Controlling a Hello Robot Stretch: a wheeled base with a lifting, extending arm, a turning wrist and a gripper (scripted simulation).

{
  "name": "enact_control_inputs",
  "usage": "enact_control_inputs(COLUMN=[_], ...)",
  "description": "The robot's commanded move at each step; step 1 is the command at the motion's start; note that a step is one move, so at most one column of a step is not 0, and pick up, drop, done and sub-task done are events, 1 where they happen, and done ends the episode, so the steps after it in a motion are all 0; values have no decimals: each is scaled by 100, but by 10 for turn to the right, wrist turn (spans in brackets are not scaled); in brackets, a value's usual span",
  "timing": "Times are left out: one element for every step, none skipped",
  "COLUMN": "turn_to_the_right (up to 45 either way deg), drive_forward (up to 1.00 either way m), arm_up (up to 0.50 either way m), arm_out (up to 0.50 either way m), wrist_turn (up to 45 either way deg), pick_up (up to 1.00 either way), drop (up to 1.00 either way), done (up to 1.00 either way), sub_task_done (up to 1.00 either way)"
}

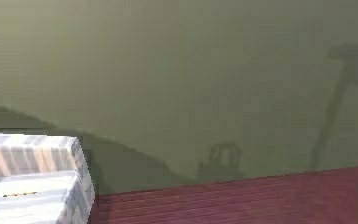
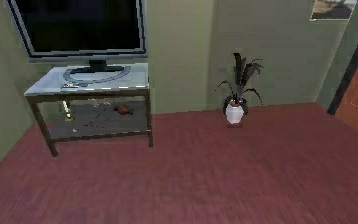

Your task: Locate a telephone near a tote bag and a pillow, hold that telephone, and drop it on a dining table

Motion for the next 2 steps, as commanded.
enact_control_inputs(turn_to_the_right=[0, 450], drive_forward=[40, 0], arm_up=[0, 0], arm_out=[0, 0], wrist_turn=[0, 0], pick_up=[0, 0], drop=[0, 0], done=[0, 0], sub_task_done=[0, 0])
